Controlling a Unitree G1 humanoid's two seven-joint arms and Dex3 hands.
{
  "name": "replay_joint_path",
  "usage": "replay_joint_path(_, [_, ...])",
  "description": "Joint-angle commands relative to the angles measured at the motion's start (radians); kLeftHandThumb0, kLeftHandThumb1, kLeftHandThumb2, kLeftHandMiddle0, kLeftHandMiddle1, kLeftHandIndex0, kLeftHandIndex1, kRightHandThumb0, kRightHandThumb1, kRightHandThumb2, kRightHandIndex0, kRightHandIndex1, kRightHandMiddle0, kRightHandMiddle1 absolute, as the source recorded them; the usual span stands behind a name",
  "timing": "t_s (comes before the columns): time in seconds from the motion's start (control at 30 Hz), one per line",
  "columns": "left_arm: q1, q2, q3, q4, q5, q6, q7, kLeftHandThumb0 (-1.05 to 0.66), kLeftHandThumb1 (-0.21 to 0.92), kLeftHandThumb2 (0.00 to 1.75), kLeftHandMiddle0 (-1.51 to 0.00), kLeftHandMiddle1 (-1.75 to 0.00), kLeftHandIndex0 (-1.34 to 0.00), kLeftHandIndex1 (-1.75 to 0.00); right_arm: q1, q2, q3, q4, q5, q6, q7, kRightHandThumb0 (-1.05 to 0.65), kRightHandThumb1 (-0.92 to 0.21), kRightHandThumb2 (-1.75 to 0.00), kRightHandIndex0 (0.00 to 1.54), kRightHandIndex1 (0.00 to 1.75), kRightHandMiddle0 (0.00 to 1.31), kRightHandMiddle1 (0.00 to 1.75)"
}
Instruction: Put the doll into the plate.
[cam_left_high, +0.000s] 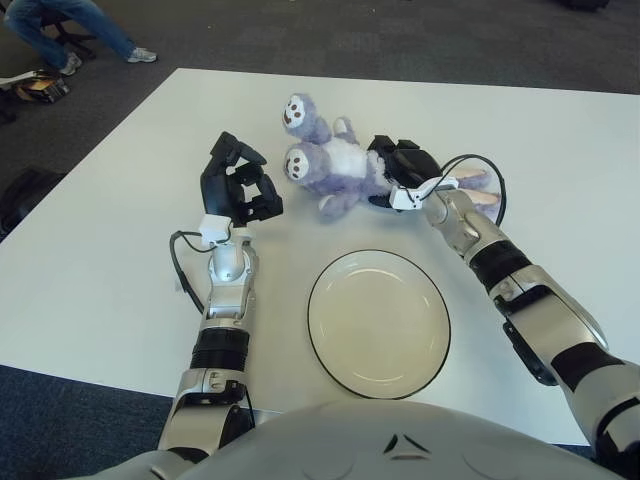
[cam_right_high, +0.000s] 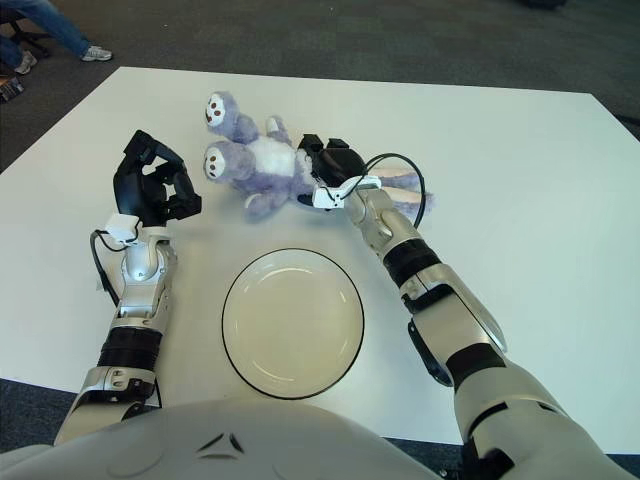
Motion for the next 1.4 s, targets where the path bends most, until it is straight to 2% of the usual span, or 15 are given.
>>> replay_joint_path(0.0, [0.175,-0.061,-0.021,0.116,0.003,0.011,0.003,-0.49,0.28,1.36,-1.34,-1.75,-0.65,-1.75,0.100,-0.007,-0.028,0.016,0.057,0.003,0.065,0.00,-0.34,-1.25,0.54,1.75,0.51,1.59])
replay_joint_path(0.2, [0.178,-0.052,-0.024,0.110,0.007,0.017,-0.003,-0.49,0.28,1.36,-1.34,-1.75,-0.64,-1.75,0.112,-0.010,-0.051,-0.003,0.076,-0.022,0.049,0.00,-0.26,-1.37,0.55,1.75,0.54,1.70])
replay_joint_path(0.3, [0.183,-0.039,-0.034,0.096,0.019,0.031,-0.013,-0.49,0.29,1.35,-1.34,-1.75,-0.64,-1.75,0.116,-0.010,-0.067,-0.014,0.076,-0.020,0.031,0.00,-0.21,-1.42,0.61,1.69,0.57,1.73])
replay_joint_path(0.47, [0.197,-0.004,-0.056,0.056,0.029,0.072,-0.055,-0.49,0.30,1.34,-1.33,-1.75,-0.63,-1.75,0.119,-0.008,-0.094,-0.019,0.100,-0.035,0.029,0.00,-0.12,-1.45,0.76,1.47,0.66,1.74])
replay_joint_path(0.6, [0.217,0.033,-0.080,-0.004,0.034,0.133,-0.106,-0.49,0.30,1.33,-1.31,-1.75,-0.63,-1.75,0.114,-0.010,-0.113,-0.021,0.124,-0.036,0.044,0.00,-0.07,-1.48,0.82,1.39,0.72,1.75])
replay_joint_path(0.7, [0.229,0.049,-0.087,-0.035,0.037,0.173,-0.129,-0.49,0.30,1.33,-1.30,-1.75,-0.62,-1.75,0.109,-0.016,-0.123,-0.031,0.125,-0.027,0.046,0.00,-0.08,-1.48,0.81,1.42,0.70,1.75])
replay_joint_path(0.77, [0.234,0.054,-0.090,-0.053,0.039,0.192,-0.135,-0.49,0.31,1.33,-1.30,-1.75,-0.62,-1.75,0.108,-0.019,-0.125,-0.038,0.123,-0.021,0.044,0.00,-0.10,-1.48,0.78,1.51,0.64,1.74])
replay_joint_path(0.83, [0.242,0.058,-0.091,-0.074,0.046,0.212,-0.136,-0.49,0.31,1.33,-1.30,-1.75,-0.62,-1.75,0.109,-0.021,-0.129,-0.049,0.120,-0.014,0.038,0.00,-0.13,-1.45,0.78,1.59,0.61,1.66])
replay_joint_path(0.93, [0.250,0.063,-0.091,-0.099,0.054,0.235,-0.136,-0.49,0.31,1.33,-1.29,-1.75,-0.62,-1.75,0.111,-0.020,-0.134,-0.065,0.115,-0.003,0.028,0.00,-0.17,-1.38,0.78,1.60,0.59,1.59])
replay_joint_path(1.13, [0.261,0.067,-0.088,-0.130,0.055,0.269,-0.142,-0.48,0.32,1.32,-1.28,-1.75,-0.61,-1.75,0.126,-0.017,-0.156,-0.122,0.103,0.031,-0.007,0.00,-0.18,-1.32,0.84,1.52,0.62,1.49])
replay_joint_path(1.3, [0.268,0.065,-0.083,-0.145,0.051,0.279,-0.144,-0.48,0.33,1.30,-1.27,-1.75,-0.60,-1.75,0.142,-0.019,-0.196,-0.183,0.128,0.044,-0.014,-0.01,-0.14,-1.35,0.87,1.55,0.68,1.41])
replay_joint_path(1.37, [0.270,0.060,-0.082,-0.149,0.051,0.278,-0.138,-0.48,0.33,1.30,-1.27,-1.75,-0.60,-1.75,0.142,-0.032,-0.233,-0.204,0.158,0.052,0.004,-0.01,-0.13,-1.37,0.87,1.56,0.69,1.40])
